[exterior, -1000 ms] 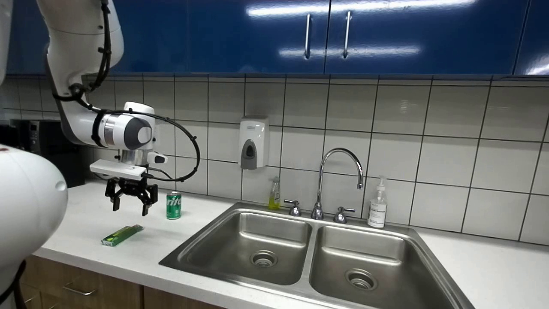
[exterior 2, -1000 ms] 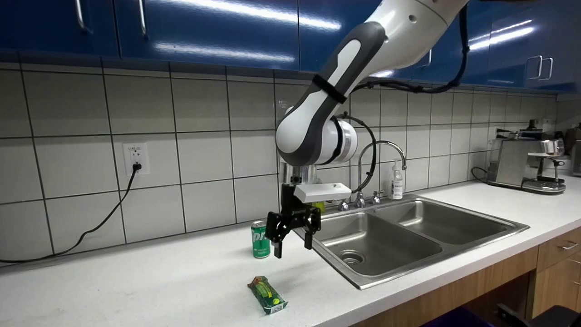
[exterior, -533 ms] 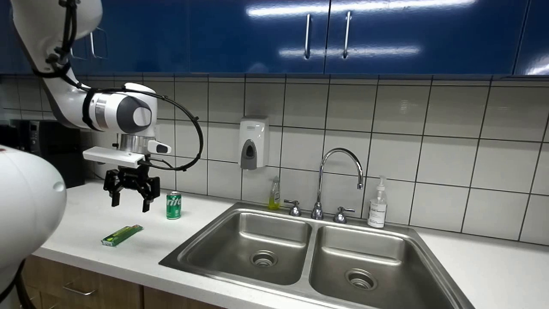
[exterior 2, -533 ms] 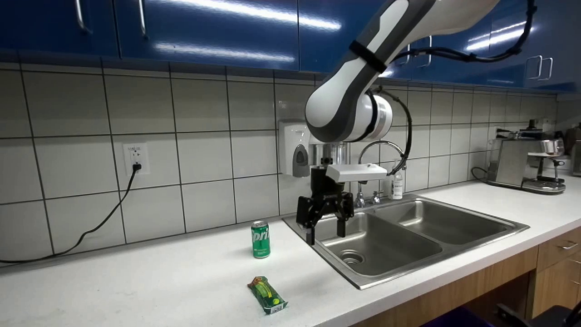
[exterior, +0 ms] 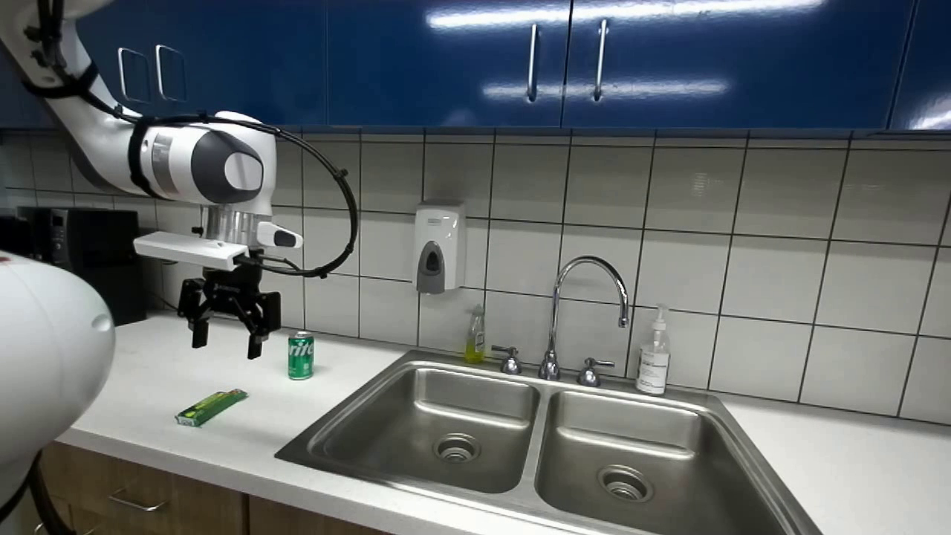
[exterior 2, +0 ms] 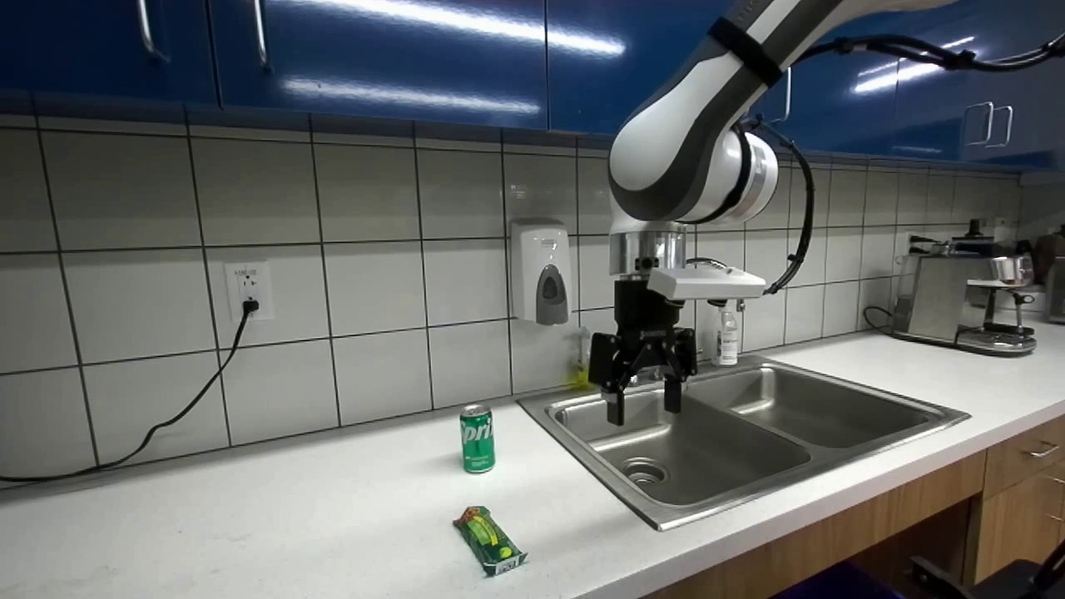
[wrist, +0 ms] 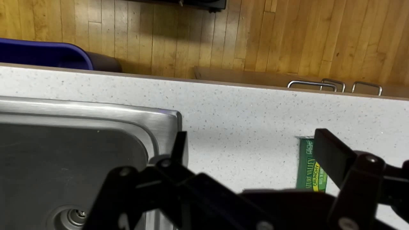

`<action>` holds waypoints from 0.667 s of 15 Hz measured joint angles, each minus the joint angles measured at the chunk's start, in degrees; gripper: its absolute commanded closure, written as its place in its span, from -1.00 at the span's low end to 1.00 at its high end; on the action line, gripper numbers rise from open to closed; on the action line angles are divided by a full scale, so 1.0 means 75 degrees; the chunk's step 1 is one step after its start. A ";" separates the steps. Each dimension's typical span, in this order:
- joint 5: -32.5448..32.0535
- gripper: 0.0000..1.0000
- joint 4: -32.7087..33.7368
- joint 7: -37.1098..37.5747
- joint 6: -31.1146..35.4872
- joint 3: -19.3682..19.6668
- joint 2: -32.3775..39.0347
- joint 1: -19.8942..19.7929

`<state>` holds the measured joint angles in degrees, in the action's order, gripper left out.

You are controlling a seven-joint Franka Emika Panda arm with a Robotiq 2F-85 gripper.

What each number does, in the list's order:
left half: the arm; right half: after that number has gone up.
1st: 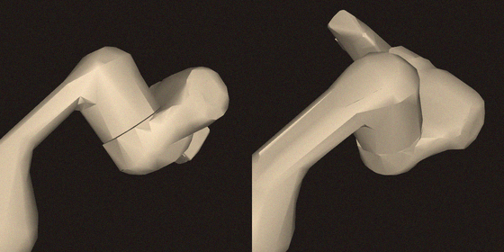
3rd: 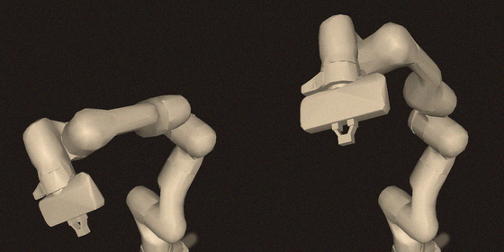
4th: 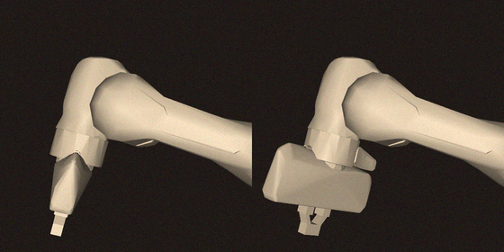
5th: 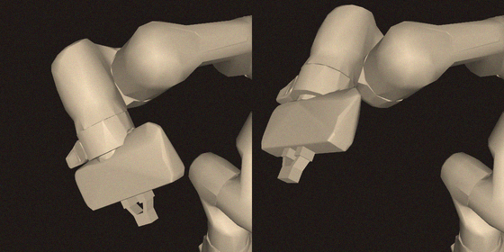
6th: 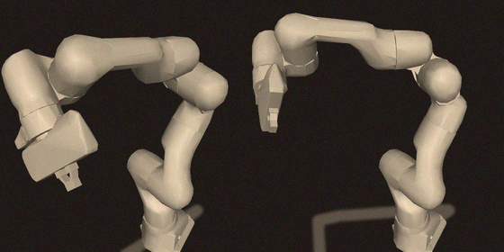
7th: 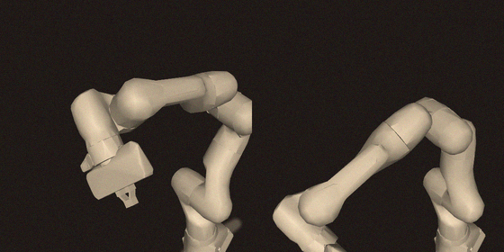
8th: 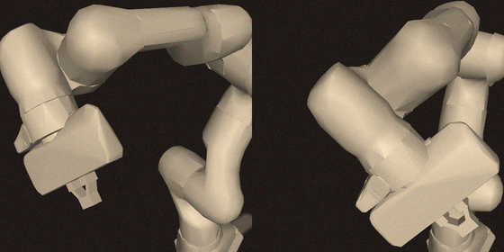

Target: Put the green sachet from the sink on the countertop.

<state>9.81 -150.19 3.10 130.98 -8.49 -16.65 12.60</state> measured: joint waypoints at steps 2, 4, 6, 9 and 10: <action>0.0000 -1.00 0.0000 0.0000 0.0008 -0.0002 0.0033 0.0001; 0.0000 -1.00 0.0001 0.0000 0.0015 -0.0009 0.0102 0.0002; 0.0000 -1.00 0.0003 0.0000 0.0016 -0.0007 0.0117 0.0002; 0.0000 -1.00 0.0003 0.0000 0.0016 -0.0009 0.0121 0.0003; 0.0000 -1.00 0.0003 0.0000 0.0016 -0.0010 0.0121 0.0003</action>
<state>9.81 -150.17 3.11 131.10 -8.56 -15.74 12.62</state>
